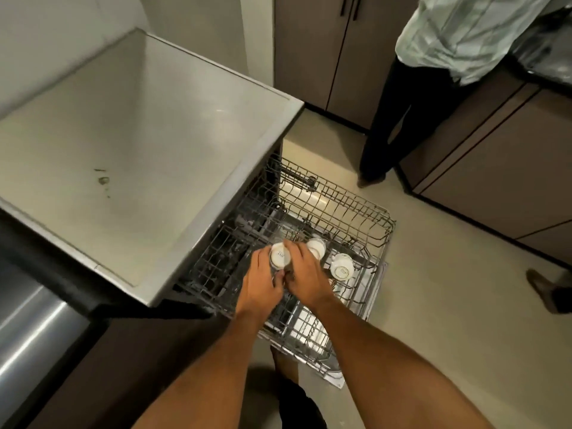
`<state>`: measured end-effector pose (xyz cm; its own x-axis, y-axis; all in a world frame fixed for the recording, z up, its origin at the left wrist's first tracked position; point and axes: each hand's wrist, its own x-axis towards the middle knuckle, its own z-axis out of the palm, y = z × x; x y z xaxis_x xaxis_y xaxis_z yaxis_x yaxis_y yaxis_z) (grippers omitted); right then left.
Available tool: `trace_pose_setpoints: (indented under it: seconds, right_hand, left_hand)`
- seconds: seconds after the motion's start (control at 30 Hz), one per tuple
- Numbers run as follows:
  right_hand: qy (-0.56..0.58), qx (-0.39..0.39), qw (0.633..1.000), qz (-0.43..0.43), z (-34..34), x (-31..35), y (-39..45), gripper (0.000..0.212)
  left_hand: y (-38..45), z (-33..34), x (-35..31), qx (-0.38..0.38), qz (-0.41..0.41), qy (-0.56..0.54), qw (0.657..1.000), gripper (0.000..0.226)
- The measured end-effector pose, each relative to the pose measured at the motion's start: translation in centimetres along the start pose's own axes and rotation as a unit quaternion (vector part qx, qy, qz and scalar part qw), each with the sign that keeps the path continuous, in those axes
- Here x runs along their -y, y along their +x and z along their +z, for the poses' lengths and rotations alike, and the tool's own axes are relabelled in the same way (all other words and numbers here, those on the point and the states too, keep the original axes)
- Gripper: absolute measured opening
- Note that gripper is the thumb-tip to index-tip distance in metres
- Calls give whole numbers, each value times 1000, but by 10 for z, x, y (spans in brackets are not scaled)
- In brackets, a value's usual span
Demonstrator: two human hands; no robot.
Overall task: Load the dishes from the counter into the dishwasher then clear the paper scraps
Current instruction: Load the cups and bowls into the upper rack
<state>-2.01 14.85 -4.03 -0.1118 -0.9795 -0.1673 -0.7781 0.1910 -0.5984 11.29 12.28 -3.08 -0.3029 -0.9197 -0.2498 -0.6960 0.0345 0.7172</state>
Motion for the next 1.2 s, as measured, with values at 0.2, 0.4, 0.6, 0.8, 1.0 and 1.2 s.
trace_pose_setpoints:
  seconds: [0.2, 0.4, 0.6, 0.8, 1.0, 1.2]
  right_hand:
    - [-17, 33, 999, 23, 25, -41, 29, 92]
    - [-31, 38, 999, 23, 33, -69, 68, 84]
    - [-50, 51, 997, 33, 41, -89, 102, 86]
    - [-57, 65, 995, 55, 50, -97, 116, 93]
    - [-65, 91, 991, 72, 52, -103, 121, 91]
    - [-83, 99, 989, 67, 53, -103, 121, 89]
  left_hand:
    - [37, 40, 18, 33, -31, 53, 998, 61]
    - [84, 66, 26, 38, -39, 61, 997, 63]
    - [125, 93, 41, 51, -77, 44, 995, 69]
    - [143, 106, 46, 51, -106, 41, 992, 69]
    - [150, 113, 47, 91, -124, 63, 986, 70]
    - [154, 112, 48, 90, -123, 74, 986, 66]
